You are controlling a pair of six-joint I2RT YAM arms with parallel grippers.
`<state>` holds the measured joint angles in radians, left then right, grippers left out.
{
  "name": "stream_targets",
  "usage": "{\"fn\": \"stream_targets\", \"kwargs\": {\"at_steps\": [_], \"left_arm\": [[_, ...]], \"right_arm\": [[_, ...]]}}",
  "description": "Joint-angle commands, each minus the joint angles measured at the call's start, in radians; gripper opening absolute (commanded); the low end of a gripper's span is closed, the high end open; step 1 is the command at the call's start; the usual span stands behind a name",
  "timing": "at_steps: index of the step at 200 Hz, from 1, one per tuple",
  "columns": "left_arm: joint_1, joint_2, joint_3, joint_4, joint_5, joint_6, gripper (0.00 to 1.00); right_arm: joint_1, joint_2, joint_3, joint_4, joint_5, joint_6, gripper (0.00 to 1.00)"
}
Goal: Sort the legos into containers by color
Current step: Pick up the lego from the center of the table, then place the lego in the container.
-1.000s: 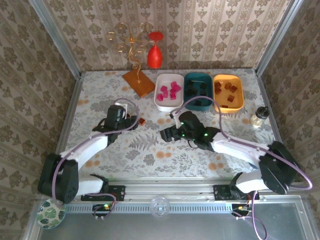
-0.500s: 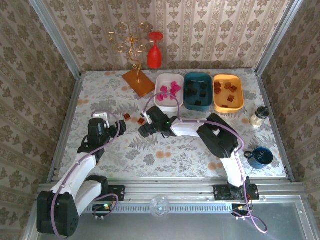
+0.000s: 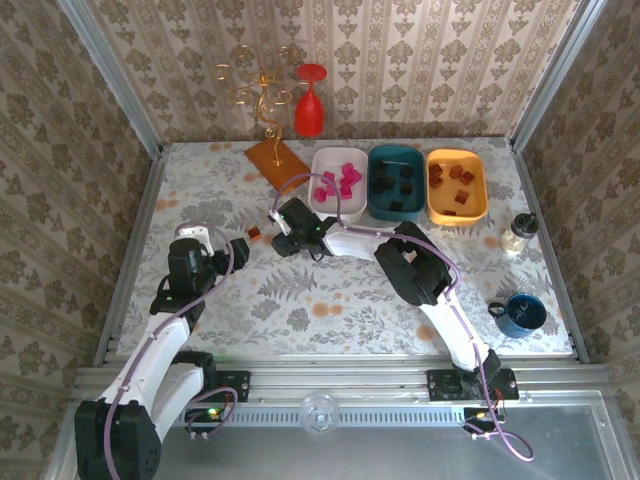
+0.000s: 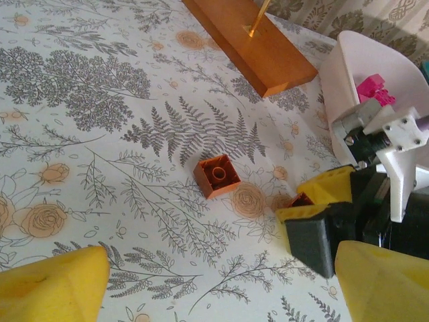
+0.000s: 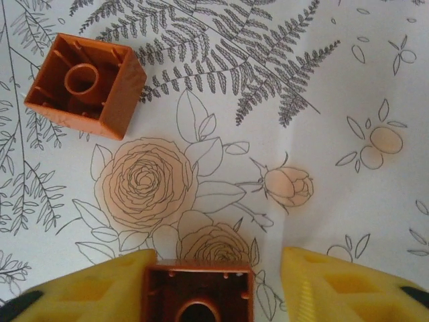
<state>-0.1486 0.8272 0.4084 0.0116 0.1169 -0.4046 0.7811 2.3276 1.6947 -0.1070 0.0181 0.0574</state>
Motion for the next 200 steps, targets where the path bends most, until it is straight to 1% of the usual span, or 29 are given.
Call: {"fn": "stream_targets", "kwargs": {"at_steps": [1,17,33,53,75,95,109,120,133,153,173,200], "left_arm": [[0.010,0.010,-0.010,0.012,0.026,-0.021,0.89],[0.011,0.017,-0.008,0.017,0.034,-0.023,0.89],[0.009,0.023,-0.007,0.025,0.053,-0.027,0.89],[0.008,0.035,-0.003,0.045,0.096,-0.042,0.89],[-0.016,0.042,-0.001,0.080,0.122,-0.062,0.89],[-0.053,0.048,0.004,0.099,0.107,-0.066,0.89],[-0.081,0.062,0.008,0.119,0.095,-0.068,0.89],[-0.102,0.079,0.013,0.134,0.088,-0.071,0.89],[-0.127,0.102,0.021,0.153,0.083,-0.073,0.89],[-0.161,0.134,0.033,0.166,0.072,-0.074,0.89],[-0.190,0.147,0.043,0.168,0.061,-0.074,0.89],[-0.226,0.135,0.047,0.157,0.041,-0.076,0.90]], "right_arm": [[-0.004,0.027,0.024,-0.074,-0.026,-0.018,0.45],[-0.008,-0.004,0.006,-0.076,-0.025,-0.018,0.41],[-0.010,-0.086,-0.058,-0.053,-0.026,-0.013,0.38],[-0.019,-0.258,-0.203,0.011,-0.029,0.008,0.37],[-0.066,-0.497,-0.440,0.114,-0.059,0.075,0.37],[-0.174,-0.698,-0.624,0.175,-0.074,0.176,0.36],[-0.297,-0.808,-0.715,0.189,-0.055,0.259,0.36],[-0.400,-0.859,-0.755,0.183,-0.030,0.313,0.36],[-0.519,-0.881,-0.765,0.158,-0.010,0.360,0.36],[-0.646,-0.849,-0.740,0.142,0.060,0.381,0.36],[-0.769,-0.737,-0.667,0.143,0.058,0.428,0.36],[-0.860,-0.548,-0.490,0.088,0.048,0.474,0.37]]}}
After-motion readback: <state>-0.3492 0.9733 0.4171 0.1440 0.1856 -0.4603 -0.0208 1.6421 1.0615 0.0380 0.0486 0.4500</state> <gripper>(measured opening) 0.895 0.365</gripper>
